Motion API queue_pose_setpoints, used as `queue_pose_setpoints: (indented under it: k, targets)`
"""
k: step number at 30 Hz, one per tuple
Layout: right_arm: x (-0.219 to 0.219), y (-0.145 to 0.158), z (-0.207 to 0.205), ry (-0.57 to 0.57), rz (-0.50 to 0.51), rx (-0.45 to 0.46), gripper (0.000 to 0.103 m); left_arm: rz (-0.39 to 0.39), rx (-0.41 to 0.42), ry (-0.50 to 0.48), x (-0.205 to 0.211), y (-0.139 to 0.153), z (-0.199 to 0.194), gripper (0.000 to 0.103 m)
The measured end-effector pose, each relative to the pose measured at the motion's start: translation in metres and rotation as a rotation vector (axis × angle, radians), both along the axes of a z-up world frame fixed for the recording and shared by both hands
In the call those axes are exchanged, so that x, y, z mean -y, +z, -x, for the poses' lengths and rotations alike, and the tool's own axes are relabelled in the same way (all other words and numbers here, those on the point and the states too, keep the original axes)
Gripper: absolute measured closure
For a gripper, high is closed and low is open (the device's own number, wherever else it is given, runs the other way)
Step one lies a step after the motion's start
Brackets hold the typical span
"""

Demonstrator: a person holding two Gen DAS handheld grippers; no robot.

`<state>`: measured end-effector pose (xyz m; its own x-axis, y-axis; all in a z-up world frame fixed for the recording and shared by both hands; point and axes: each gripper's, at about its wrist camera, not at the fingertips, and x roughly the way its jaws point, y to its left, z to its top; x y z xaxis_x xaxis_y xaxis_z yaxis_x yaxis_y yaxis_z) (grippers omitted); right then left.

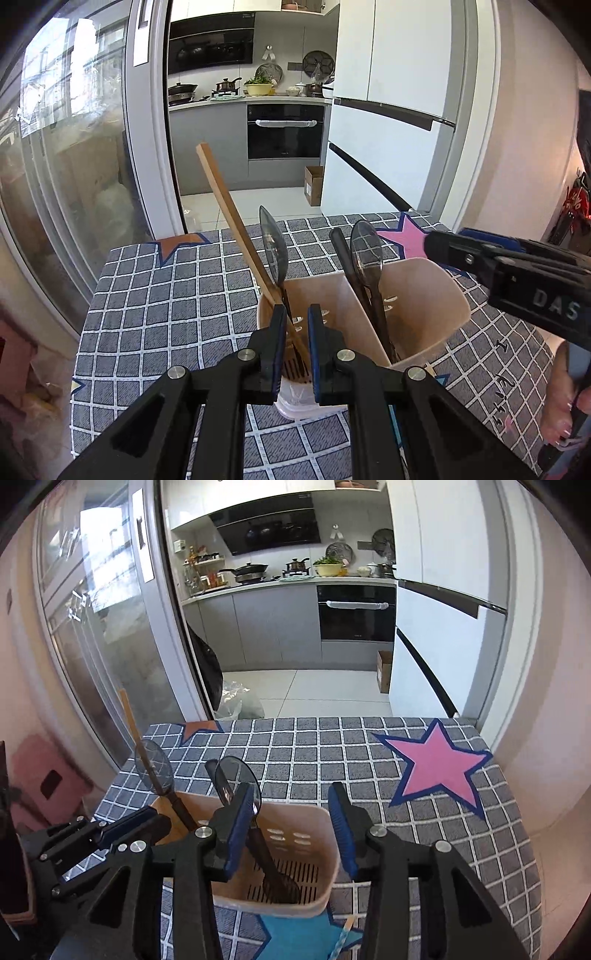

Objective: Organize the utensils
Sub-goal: 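Lower the black spoon into the caddy and open the left tool, then move the left tool back over the table toward the wooden chopsticks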

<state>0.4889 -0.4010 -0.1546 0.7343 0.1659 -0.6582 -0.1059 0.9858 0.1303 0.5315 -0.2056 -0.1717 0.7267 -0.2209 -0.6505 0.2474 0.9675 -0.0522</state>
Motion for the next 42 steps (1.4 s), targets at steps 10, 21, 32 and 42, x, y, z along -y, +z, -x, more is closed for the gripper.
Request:
queue_pose_setpoints:
  k: [10, 21, 32, 42]
  targets:
    - [0.019, -0.007, 0.064, -0.031, -0.076, -0.100, 0.040, -0.006, -0.041, 0.034, -0.022, 0.008, 0.050, 0.060]
    - [0.036, -0.050, 0.152, -0.089, -0.115, -0.270, 0.031, 0.004, -0.202, 0.041, -0.042, -0.039, 0.126, 0.060]
    - [0.024, -0.083, 0.221, -0.079, -0.130, -0.344, 0.023, 0.043, -0.278, 0.042, -0.054, -0.075, 0.177, 0.000]
    - [0.011, -0.103, 0.247, -0.053, -0.017, -0.390, 0.011, -0.002, -0.346, 0.041, -0.046, -0.095, 0.194, 0.000]
